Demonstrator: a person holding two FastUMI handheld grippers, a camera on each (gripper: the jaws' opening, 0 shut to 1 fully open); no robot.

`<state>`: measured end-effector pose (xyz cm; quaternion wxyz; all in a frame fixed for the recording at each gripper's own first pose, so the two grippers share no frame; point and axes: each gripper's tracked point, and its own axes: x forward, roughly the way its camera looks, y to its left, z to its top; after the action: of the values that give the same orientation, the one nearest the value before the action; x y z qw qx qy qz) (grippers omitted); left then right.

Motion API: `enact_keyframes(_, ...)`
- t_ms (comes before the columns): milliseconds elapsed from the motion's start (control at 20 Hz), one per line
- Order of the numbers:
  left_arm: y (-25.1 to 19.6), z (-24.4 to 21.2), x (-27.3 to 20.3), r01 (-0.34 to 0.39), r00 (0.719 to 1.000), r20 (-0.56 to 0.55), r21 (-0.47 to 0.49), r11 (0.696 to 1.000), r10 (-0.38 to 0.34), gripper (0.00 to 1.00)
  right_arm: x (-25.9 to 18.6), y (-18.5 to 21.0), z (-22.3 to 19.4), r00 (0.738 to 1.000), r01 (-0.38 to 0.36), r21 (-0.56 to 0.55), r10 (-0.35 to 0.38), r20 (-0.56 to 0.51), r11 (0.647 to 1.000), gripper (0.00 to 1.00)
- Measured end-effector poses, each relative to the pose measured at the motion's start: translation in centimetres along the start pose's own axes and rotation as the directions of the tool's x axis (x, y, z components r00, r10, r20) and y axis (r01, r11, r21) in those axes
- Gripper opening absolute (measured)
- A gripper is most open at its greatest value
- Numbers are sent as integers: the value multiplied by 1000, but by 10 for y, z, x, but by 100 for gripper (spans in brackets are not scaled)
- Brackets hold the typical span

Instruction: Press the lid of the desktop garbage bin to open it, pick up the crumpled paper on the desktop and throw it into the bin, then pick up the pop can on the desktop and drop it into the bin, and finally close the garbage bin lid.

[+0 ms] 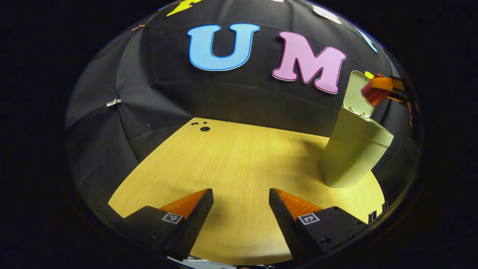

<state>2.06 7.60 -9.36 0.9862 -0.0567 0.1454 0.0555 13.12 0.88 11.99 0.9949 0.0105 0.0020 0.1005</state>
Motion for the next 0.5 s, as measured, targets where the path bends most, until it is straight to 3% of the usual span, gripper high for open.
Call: enact_keyframes(500,-29,-6,0,-2,1000,-10,-3,1000,2,96,15,-55,-36,995,76,-11,-77,-58,997,83)
